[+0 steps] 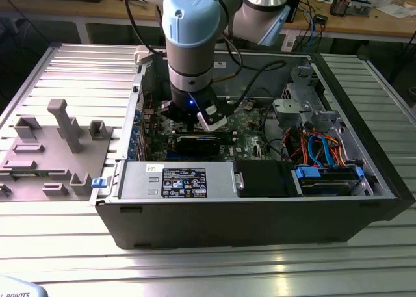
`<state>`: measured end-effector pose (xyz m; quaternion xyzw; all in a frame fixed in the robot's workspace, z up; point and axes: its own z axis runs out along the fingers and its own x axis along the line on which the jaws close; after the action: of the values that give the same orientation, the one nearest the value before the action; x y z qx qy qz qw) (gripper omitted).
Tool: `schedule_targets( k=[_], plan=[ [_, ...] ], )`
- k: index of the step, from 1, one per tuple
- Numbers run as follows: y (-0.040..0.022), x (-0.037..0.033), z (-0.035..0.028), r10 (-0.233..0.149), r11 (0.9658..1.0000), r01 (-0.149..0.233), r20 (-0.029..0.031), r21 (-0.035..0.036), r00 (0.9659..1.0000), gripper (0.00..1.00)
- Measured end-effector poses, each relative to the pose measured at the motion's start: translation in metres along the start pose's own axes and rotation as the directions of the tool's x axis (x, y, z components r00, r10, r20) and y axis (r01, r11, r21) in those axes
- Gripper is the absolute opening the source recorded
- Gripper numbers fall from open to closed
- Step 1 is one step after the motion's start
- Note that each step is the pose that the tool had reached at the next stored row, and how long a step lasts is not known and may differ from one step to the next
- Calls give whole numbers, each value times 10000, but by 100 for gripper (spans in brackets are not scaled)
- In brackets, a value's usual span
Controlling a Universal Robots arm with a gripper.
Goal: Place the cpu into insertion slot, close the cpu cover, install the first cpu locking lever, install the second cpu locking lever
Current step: 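Install the second cpu locking lever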
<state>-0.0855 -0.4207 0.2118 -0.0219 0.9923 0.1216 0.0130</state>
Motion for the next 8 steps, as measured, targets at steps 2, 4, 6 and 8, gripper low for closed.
schedule_targets(
  k=[2, 4, 6, 8],
  plan=[
    [3, -1, 11, -49, 10000, 49, -13, -10, 10000, 11],
    [8, 0, 26, -94, 10000, 94, -23, -22, 10000, 11],
    [17, 0, 42, -127, 9999, 126, -32, -25, 9999, 11],
    [41, -1, 73, -181, 9998, 181, -43, -31, 9998, 11]
  ],
)
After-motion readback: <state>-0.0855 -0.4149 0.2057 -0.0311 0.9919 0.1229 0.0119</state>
